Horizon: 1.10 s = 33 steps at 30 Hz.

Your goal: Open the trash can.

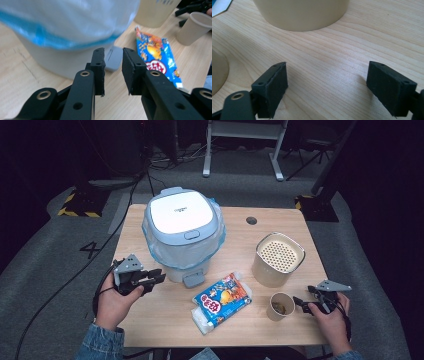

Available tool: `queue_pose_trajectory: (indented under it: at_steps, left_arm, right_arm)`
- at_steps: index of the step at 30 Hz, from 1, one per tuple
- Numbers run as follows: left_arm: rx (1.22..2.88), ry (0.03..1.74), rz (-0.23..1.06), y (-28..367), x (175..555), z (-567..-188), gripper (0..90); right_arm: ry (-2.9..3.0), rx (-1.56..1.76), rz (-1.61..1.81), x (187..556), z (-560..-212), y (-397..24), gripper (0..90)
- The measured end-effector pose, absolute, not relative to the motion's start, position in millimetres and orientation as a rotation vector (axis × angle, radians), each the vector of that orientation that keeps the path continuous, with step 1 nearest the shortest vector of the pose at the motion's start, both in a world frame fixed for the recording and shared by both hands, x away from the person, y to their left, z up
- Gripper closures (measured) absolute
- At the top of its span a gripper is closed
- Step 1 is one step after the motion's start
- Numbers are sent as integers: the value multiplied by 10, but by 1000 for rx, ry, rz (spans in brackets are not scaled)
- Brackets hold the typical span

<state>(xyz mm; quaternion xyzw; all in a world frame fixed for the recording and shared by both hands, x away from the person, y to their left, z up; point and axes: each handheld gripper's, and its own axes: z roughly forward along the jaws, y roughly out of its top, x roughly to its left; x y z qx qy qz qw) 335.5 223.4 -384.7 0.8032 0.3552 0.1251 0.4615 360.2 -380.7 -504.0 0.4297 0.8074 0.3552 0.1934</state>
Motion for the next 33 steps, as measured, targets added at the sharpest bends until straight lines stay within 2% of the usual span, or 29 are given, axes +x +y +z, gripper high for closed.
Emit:
queue_pose_trajectory:
  at_steps: [3, 13, 23, 33]
  left_arm:
    - [1980, 841, 355, 2204, 3371, -3682, 695]
    - [1982, 775, 364, 2101, 3389, -3359, 715]
    - [1942, 716, 384, 1992, 3484, -2992, 782]
    - [1925, 722, 390, 1865, 3670, -2853, 826]
  right_arm:
    - [2266, 1205, 998, 3602, -5040, -3808, 175]
    - [2267, 1205, 999, 3602, -5040, -3809, 175]
    - [2267, 1205, 1000, 3603, -5040, -3809, 175]
    - [2267, 1204, 1000, 3602, -5040, -3809, 175]
